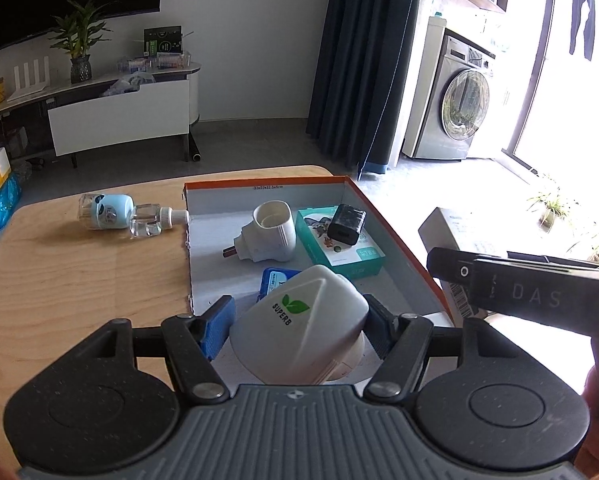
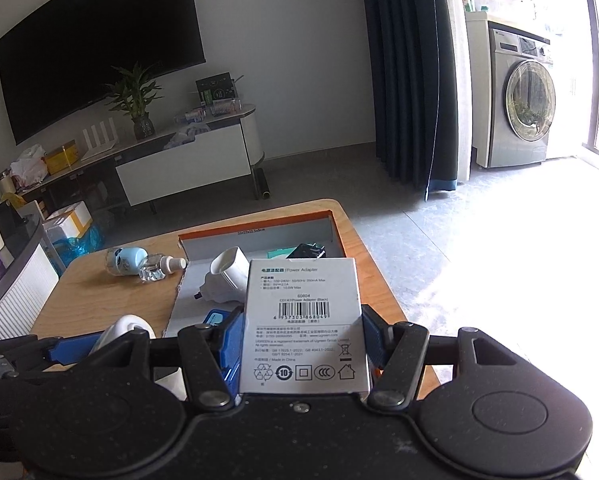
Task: Organize rigid objects
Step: 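Lower the white product box into the tray with right tool while left tool releases the device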
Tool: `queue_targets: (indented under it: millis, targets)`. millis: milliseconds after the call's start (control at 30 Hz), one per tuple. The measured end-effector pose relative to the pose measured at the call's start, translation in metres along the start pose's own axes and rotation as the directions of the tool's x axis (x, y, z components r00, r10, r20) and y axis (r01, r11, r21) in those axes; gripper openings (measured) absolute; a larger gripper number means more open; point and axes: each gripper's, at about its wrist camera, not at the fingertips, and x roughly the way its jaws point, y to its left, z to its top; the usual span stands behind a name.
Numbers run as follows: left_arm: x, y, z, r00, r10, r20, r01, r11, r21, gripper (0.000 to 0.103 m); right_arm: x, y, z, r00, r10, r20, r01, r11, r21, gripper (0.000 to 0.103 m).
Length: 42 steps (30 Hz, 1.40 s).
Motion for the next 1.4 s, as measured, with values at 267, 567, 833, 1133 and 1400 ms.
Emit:
queue_targets:
  millis: [267,567,833,1133,1400]
  targets:
    - [0.009,0.0,0.002,1.0,-0.002,-0.016,0.002,1.0,-0.004,0.069,0.012,-0.003,0.005,1.0,-0.004,-0.018,0.004,1.0,-0.004,0.071]
    - [0.014,-0.003,0.003,1.0,-0.008,-0.028,0.008,1.0,-0.003,0.069,0.024,-0.003,0.008,0.999,-0.002,-0.034,0.001,1.0,-0.011,0.071]
    - [0.018,-0.002,0.005,0.999,-0.008,-0.037,0.008,1.0,-0.004,0.069,0.033,-0.002,0.01,0.999,-0.003,-0.05,0.002,1.0,-0.013,0.072]
    - [0.023,-0.001,0.006,0.999,-0.015,-0.045,0.015,1.0,-0.007,0.069,0.046,-0.004,0.011,0.997,0.0,-0.072,-0.001,1.0,-0.013,0.072]
    - [0.029,-0.001,0.005,0.998,-0.019,-0.057,0.019,1.0,-0.013,0.069,0.057,-0.004,0.011,0.996,0.004,-0.087,-0.005,1.0,-0.01,0.073]
